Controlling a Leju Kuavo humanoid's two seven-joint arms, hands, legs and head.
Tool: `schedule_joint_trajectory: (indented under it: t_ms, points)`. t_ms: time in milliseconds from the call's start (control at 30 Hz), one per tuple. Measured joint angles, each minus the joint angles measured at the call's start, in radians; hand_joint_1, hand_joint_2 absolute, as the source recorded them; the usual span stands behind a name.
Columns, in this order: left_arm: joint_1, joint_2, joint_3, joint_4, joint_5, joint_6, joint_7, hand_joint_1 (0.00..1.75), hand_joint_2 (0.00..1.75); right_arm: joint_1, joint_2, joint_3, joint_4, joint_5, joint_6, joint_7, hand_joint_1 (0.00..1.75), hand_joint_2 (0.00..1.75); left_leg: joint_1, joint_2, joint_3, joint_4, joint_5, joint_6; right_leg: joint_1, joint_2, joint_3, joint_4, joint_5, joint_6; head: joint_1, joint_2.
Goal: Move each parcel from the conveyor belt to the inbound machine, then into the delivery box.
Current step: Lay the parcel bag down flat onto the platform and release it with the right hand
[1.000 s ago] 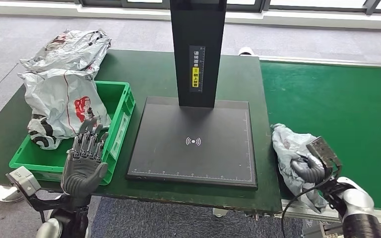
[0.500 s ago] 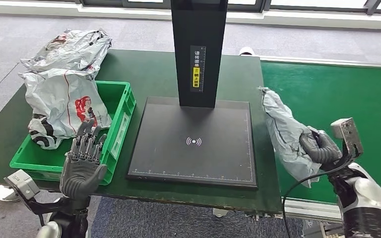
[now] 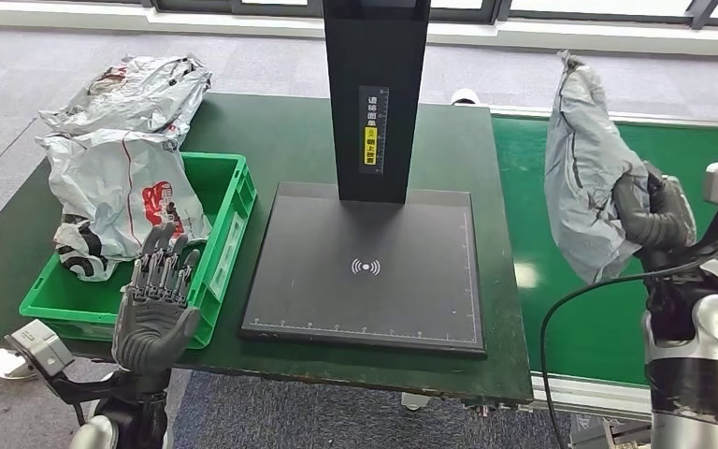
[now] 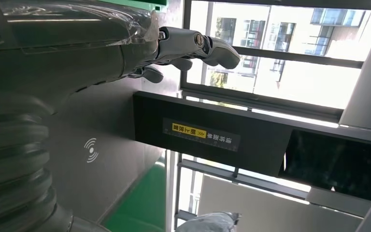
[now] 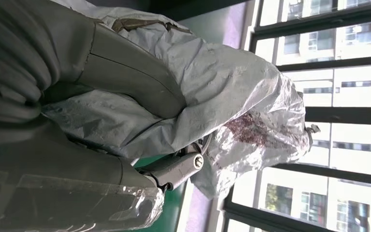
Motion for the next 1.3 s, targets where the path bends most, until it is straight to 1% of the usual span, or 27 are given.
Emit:
schedule_joint_trajectory:
  t_ms: [133,267,367,533,633,733,767,867,900,1100,1300]
  points:
    - [-0.027,0.0,-0.014,0.012,0.004,0.001,0.009,0.0,1.75,-0.113,0.022,0.065,0.057,0.026,-0.034,0.009,1.75,1.75,0.0,0.001,0.0,0.0,0.001,-0.001,0.0,0.001,0.0,0.0,0.001,-0.001,0.0,0.0]
    - [-0.047,0.005,-0.034,0.024,0.017,-0.002,0.012,0.0,1.75,-0.215,0.055,0.185,0.149,0.04,-0.058,0.017,1.75,1.75,0.001,0.001,0.001,0.0,0.002,-0.002,0.001,0.002,-0.001,0.001,0.001,-0.001,0.0,0.0]
    - [-0.057,0.011,-0.045,0.035,0.023,-0.012,0.013,0.0,1.75,-0.264,0.091,0.278,0.216,0.045,-0.07,0.029,1.75,1.75,0.002,0.0,0.001,0.0,0.003,-0.003,0.002,0.001,-0.001,0.001,0.002,-0.002,0.0,0.0]
    - [-0.07,0.023,-0.064,0.053,0.027,-0.03,0.016,0.0,1.75,-0.293,0.166,0.413,0.292,0.059,-0.042,0.08,1.75,1.75,0.002,0.0,0.0,-0.001,0.003,-0.003,0.002,0.002,-0.001,0.001,0.001,-0.002,0.0,0.0]
    - [-0.077,0.032,-0.078,0.064,0.032,-0.042,0.018,0.0,1.75,-0.29,0.213,0.499,0.327,0.059,-0.027,0.1,1.75,1.75,0.002,0.001,0.0,-0.001,0.003,-0.004,0.002,0.002,-0.002,0.001,0.001,-0.002,0.0,0.0]
    - [-0.084,0.04,-0.09,0.074,0.037,-0.051,0.018,0.0,1.75,-0.278,0.249,0.572,0.35,0.051,-0.022,0.109,1.75,1.75,0.002,0.0,0.0,-0.001,0.003,-0.004,0.002,0.001,-0.003,0.001,0.001,-0.003,0.0,0.0]
    - [-0.085,0.042,-0.093,0.077,0.038,-0.052,0.018,0.0,1.75,-0.274,0.257,0.591,0.355,0.049,-0.021,0.113,1.54,1.75,0.002,0.0,0.0,-0.001,0.003,-0.004,0.002,0.001,-0.003,0.001,0.001,-0.003,0.0,0.0]
    - [-0.086,0.048,-0.102,0.085,0.041,-0.054,0.016,0.0,1.75,-0.264,0.273,0.63,0.368,0.045,-0.015,0.12,0.24,1.75,0.002,0.0,0.0,-0.001,0.003,-0.004,0.002,0.002,-0.003,0.001,0.001,-0.003,0.0,0.0]
    - [-0.087,0.05,-0.103,0.087,0.042,-0.055,0.015,0.0,1.75,-0.261,0.276,0.639,0.371,0.041,-0.009,0.124,0.0,1.75,0.002,0.0,0.0,-0.001,0.003,-0.004,0.002,0.002,-0.003,0.001,0.001,-0.003,0.0,0.0]
    - [-0.088,0.053,-0.107,0.088,0.044,-0.067,0.012,0.0,1.75,-0.241,0.294,0.718,0.388,0.011,0.03,0.14,0.0,1.75,0.002,0.0,0.0,-0.001,0.003,-0.004,0.002,0.002,-0.003,0.001,0.001,-0.003,0.0,0.0]
    - [-0.099,0.052,-0.107,0.09,0.043,-0.074,0.017,0.0,1.75,-0.222,0.299,0.798,0.408,-0.045,0.051,0.165,0.0,1.75,0.002,0.0,0.0,-0.001,0.003,-0.004,0.002,0.002,-0.003,0.001,0.001,-0.003,0.0,0.0]
